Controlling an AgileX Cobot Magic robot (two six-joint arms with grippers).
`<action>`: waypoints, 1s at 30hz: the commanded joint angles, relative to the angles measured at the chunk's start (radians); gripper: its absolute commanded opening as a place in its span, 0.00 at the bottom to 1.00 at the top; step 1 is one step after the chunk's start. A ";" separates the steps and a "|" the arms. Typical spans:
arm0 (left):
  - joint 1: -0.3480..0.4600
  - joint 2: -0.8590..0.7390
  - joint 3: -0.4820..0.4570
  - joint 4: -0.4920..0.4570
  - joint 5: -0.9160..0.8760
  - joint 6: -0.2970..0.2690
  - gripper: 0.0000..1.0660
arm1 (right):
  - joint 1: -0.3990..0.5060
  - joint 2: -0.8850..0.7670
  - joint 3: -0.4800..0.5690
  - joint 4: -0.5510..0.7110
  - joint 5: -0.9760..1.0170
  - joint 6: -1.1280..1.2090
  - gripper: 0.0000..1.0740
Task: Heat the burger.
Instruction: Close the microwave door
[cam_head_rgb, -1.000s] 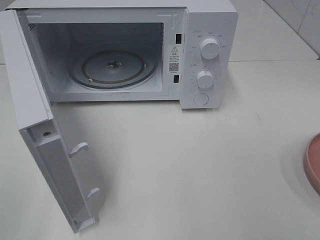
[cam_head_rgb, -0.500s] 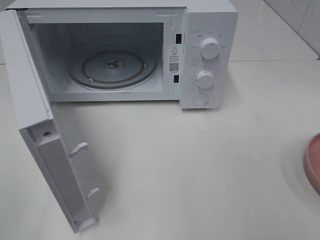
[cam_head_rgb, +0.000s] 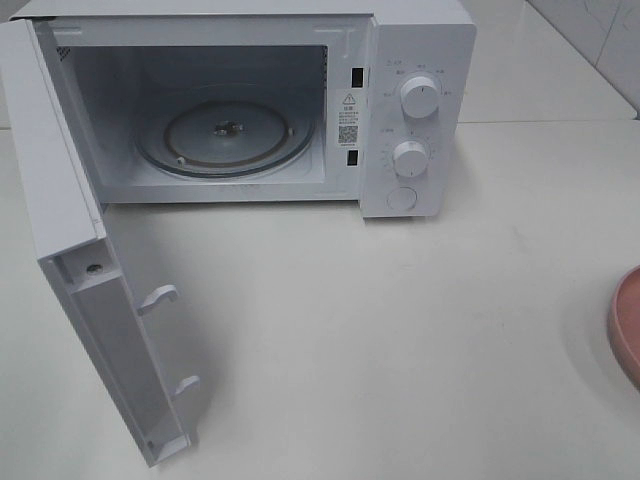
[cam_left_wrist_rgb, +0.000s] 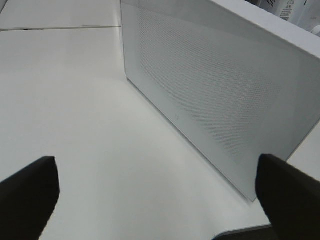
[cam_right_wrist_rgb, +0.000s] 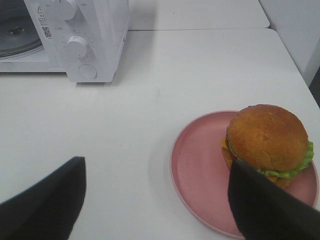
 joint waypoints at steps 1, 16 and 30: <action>0.004 -0.017 0.003 -0.005 -0.009 0.001 0.94 | -0.008 -0.027 0.004 0.005 -0.007 -0.014 0.71; 0.004 -0.017 0.003 -0.005 -0.009 0.001 0.94 | -0.008 -0.027 0.004 0.005 -0.007 -0.014 0.71; 0.004 -0.014 -0.023 0.020 -0.077 -0.007 0.83 | -0.008 -0.027 0.004 0.005 -0.007 -0.014 0.71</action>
